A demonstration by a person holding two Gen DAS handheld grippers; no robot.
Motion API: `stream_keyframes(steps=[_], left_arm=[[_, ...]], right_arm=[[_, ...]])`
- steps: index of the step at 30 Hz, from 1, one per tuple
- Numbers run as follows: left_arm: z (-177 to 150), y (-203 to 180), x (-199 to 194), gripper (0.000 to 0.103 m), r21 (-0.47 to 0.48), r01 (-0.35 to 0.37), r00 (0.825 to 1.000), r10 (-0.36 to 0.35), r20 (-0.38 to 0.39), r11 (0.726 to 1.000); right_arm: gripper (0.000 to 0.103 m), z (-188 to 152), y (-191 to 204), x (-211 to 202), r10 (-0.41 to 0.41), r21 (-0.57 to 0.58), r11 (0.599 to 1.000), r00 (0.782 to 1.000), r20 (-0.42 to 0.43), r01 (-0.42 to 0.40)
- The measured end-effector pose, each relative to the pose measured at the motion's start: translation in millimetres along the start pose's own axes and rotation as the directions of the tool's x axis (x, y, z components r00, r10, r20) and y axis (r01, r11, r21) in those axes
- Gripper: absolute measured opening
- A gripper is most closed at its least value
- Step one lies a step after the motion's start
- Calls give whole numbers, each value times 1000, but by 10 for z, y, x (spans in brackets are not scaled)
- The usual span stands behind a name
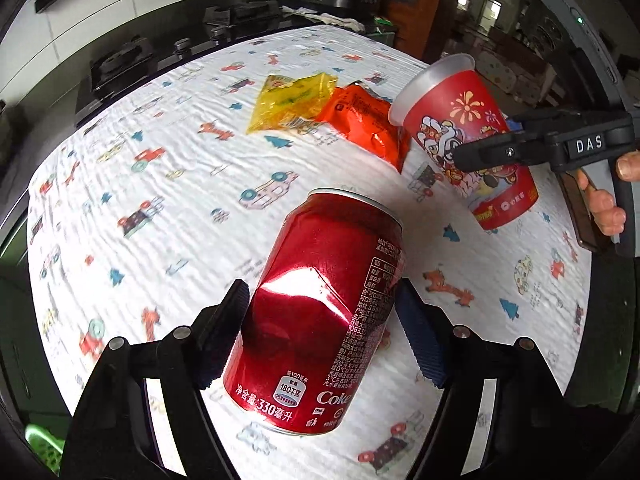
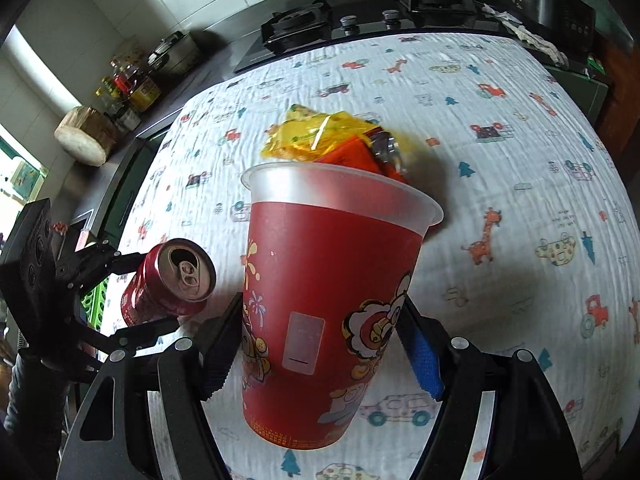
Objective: Collect trash
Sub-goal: 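Drop the Coke can into the green basket with left tool while right tool carries the cup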
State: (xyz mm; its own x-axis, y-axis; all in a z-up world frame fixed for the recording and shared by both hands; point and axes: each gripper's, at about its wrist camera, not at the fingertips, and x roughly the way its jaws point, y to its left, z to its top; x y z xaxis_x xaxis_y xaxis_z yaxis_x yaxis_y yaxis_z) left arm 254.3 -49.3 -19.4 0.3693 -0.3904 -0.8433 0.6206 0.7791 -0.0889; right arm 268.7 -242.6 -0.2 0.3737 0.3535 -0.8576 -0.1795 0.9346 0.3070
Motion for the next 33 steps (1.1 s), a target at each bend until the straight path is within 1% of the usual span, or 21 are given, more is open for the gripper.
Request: stream_keyframes(steps=[4,8,10,13,14,17,21,22,24,26,28,29,31,33], left_arm=[[-241,235,-305,73,-88,-25,999,29,42,996],[-526,530,-661,73,-178,-79,992,95,82,981],[-699,709,-869,73,-236,-106,987,132,96,966],[-1000,1004,-1173,73,-328,-152,974,197,109,932],[-1114,1103,-1276,73,-357,-171,969,222,108,918],[-1463,1417,-1553,73,-454,-223,951,295,94,863],[-1949,1847,-1798,73,-570,-283,925,376,50,772],[-2070,1955,-1827,73,-599,-297,919,392,32,744],[-2297,2154,-1846,73,-651,-308,916,400,-6,694],[-2480,2325,-1813,73,-688,-317,914,403,-38,653],[-2621,2455,-1766,73,-710,-330,911,407,-66,622],[-2683,2498,-1735,73,-722,-329,912,402,-77,609],[-2789,2561,-1667,73,-739,-330,916,389,-100,588],[-2880,2581,-1594,73,-746,-344,914,384,-127,571]], right_arm=[[70,-20,406,94,41,-67,997,999,-19,-42],[70,-23,869,182,82,-142,986,996,-38,-86],[70,-25,1116,238,103,-182,977,993,-50,-110],[70,-20,1485,342,137,-238,960,988,-74,-150],[70,-26,1605,378,147,-255,953,986,-82,-163],[70,-38,1969,502,178,-302,931,978,-111,-203],[70,-46,2453,680,210,-354,901,966,-148,-250],[70,-45,2572,728,217,-365,893,963,-158,-262],[70,-33,2782,813,228,-388,878,958,-172,-279],[70,-16,2987,890,241,-407,863,952,-187,-298],[70,6,3193,969,257,-421,848,945,-202,-321],[70,7,3286,998,264,-427,841,941,-209,-331],[70,15,3464,1078,277,-439,828,935,-221,-349],[70,11,3635,1168,287,-447,816,928,-236,-366]])
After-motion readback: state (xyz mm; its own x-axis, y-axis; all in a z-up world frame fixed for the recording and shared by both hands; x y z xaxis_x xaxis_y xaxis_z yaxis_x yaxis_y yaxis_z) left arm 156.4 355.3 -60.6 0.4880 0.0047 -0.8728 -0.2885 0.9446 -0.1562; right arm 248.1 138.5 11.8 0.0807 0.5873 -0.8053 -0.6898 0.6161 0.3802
